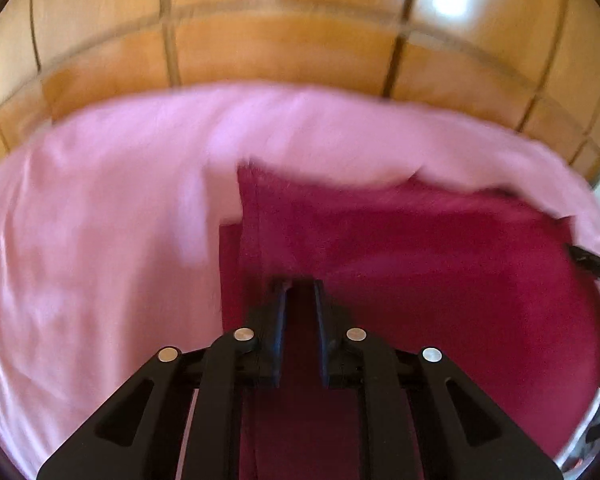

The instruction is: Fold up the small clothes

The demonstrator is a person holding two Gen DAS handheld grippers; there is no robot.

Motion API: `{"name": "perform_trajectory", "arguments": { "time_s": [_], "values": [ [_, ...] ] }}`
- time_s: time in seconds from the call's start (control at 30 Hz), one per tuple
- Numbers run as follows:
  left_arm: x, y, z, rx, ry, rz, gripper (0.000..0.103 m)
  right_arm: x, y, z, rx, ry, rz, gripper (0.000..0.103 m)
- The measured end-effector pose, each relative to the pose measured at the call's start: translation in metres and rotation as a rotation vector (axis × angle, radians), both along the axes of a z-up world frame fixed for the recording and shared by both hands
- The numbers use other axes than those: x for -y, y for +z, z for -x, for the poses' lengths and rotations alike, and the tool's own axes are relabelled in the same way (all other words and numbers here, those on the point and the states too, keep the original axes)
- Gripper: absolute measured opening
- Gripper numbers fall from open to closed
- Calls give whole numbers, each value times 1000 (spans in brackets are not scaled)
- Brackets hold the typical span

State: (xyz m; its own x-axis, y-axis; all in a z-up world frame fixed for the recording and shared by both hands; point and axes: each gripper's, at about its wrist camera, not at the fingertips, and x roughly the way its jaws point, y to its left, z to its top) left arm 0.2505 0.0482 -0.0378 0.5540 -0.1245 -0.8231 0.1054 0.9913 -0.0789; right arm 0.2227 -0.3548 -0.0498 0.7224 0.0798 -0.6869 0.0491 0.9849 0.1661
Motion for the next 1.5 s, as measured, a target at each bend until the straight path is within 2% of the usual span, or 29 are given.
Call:
{"name": "perform_trajectory", "arguments": {
  "time_s": [0.07,0.17,0.27,0.43,0.57,0.6,0.67,0.77,1.17,1.4,1.5],
  "values": [
    [-9,-4,7,41,25,54,12,4,-3,3,25,-2,-24,70],
    [-17,2,15,42,59,89,12,-1,-3,6,35,-1,-17,71],
    [-14,17,26,77,66,45,12,-1,-3,5,39,-1,-11,72],
    [2,45,36,182,14,-14,12,-8,-4,3,41,-8,23,73],
    [14,51,32,209,-19,-30,12,-9,-4,5,43,-12,33,73],
    [15,51,30,209,-22,-34,12,-9,-4,5,44,-12,30,74],
    [19,50,26,208,-37,-37,34,-9,-5,6,46,-10,28,74],
    [24,48,21,216,-46,-42,44,-8,-5,7,49,-10,24,75],
    [31,32,-3,162,-52,-72,45,-7,-6,7,59,3,1,80],
    [19,2,-22,84,-18,-34,45,-8,-6,6,58,5,-7,82],
    [14,-4,-25,84,-6,8,45,-7,-7,5,56,6,-17,83]
  ]
}}
